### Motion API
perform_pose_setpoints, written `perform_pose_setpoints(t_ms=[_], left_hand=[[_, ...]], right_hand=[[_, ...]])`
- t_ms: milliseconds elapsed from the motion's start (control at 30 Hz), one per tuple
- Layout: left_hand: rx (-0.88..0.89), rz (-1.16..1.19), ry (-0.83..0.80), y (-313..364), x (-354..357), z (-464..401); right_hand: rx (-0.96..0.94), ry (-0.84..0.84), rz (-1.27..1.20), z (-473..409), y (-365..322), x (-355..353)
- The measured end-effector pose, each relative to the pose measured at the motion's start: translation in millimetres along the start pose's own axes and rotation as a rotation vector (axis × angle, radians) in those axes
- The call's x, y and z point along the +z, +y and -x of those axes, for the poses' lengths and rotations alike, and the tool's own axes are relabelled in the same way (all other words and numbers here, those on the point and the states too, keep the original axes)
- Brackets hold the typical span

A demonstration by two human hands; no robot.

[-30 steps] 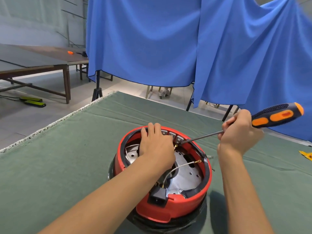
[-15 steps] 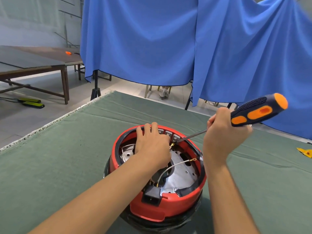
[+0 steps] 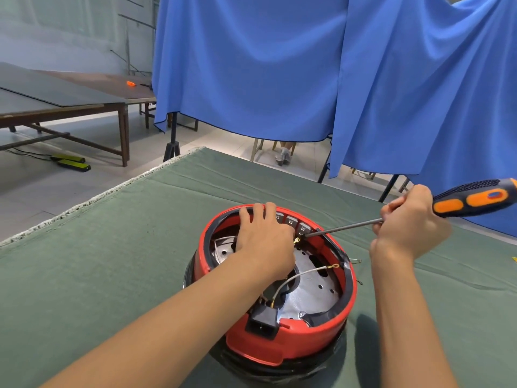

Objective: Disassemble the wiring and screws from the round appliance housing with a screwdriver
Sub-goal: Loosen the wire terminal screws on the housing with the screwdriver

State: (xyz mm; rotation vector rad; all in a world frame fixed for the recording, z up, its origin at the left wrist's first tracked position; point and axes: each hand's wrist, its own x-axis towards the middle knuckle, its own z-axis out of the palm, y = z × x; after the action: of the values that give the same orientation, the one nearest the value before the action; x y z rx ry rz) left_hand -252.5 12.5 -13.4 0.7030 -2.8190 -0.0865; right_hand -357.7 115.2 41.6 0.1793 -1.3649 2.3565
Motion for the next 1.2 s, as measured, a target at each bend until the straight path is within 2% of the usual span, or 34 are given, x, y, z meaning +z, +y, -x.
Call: perform_pose_setpoints(t_ms=[400,700,833,1200], left_hand=[[0.003,-0.002,-0.01,-0.4,0.5,-1.7],[0.007,0.005,-0.01,-0.7,-2.4,1.1],[0.011,0.002,-0.013,-1.5,-2.4,1.8],[0.011,0.003,-0.005,-1.9,1.1,-1.3]], right_hand=[[0.091,0.054,-0.06,-9.4,1.3,-3.0],[-0.124,-0.088,-0.022,17.6,-7.8,-3.6],[-0.157,-0.098,0.021,18.2,-6.3,-2.6],[-0.039,0.001,0.063,-10.3,3.8,4.6]])
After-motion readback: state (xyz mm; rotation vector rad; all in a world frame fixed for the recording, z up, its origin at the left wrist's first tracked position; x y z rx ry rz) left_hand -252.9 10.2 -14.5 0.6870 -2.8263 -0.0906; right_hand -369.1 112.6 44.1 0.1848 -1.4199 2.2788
